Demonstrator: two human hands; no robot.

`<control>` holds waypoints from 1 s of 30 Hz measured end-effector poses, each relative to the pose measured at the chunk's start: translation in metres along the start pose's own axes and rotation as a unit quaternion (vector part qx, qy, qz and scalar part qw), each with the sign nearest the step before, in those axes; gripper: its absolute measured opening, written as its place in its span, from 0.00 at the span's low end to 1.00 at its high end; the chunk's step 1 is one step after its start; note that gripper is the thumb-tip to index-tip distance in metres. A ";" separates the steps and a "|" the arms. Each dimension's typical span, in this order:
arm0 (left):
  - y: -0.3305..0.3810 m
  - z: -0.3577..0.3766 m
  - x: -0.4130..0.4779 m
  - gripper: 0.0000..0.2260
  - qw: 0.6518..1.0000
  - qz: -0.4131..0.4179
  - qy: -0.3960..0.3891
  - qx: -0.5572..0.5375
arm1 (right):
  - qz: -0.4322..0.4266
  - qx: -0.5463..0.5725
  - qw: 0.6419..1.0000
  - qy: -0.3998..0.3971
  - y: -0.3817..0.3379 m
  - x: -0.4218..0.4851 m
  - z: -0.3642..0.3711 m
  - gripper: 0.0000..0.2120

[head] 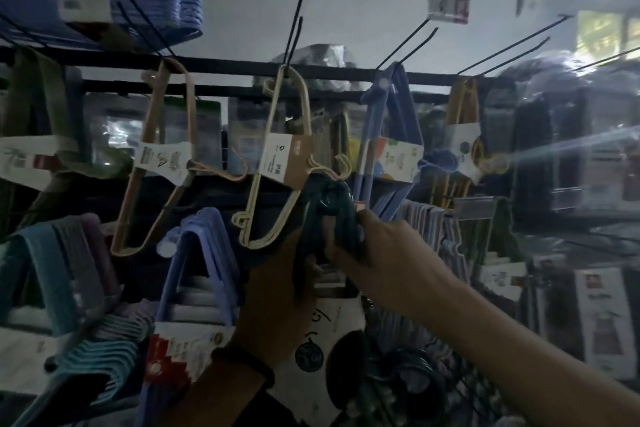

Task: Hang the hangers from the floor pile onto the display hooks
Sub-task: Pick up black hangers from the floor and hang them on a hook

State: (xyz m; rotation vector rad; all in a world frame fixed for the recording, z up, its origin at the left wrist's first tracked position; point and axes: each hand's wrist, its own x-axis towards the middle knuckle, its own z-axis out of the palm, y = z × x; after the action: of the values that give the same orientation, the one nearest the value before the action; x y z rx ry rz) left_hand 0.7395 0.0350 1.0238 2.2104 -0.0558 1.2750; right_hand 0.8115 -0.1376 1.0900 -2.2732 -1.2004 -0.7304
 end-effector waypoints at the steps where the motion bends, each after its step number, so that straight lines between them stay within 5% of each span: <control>1: 0.006 0.008 0.002 0.19 1.000 0.017 0.008 0.005 | 0.019 -0.002 1.000 0.009 0.003 -0.001 -0.002 0.20; 6: 0.064 0.062 0.020 0.18 0.996 0.074 0.039 -0.036 | 0.081 -0.063 0.992 0.073 0.047 -0.012 -0.029 0.09; 13: 0.143 0.147 0.078 0.17 0.988 0.123 -0.097 0.010 | 0.145 -0.082 0.984 0.055 0.157 -0.021 -0.113 0.10; 18: 0.193 0.193 0.143 0.29 0.985 0.144 -0.059 0.071 | 0.167 -0.123 0.976 0.064 0.257 0.021 -0.173 0.11; 23: 0.233 0.242 0.205 0.33 0.970 0.177 -0.078 0.146 | 0.067 -0.193 0.977 0.057 0.315 0.073 -0.242 0.12; 27: 0.240 0.267 0.252 0.33 0.942 0.180 -0.108 0.261 | 0.055 -0.215 0.967 0.124 0.364 0.141 -0.269 0.09; 30: 0.245 0.273 0.288 0.36 0.919 0.185 -0.107 0.330 | 0.051 -0.187 0.968 0.159 0.386 0.171 -0.278 0.16</control>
State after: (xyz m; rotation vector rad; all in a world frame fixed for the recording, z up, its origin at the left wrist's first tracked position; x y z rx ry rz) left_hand 1.0323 -0.2356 1.2661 3.0341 -0.1544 1.3788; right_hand 1.1543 -0.4033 1.3496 -2.3646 -0.8427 -1.3142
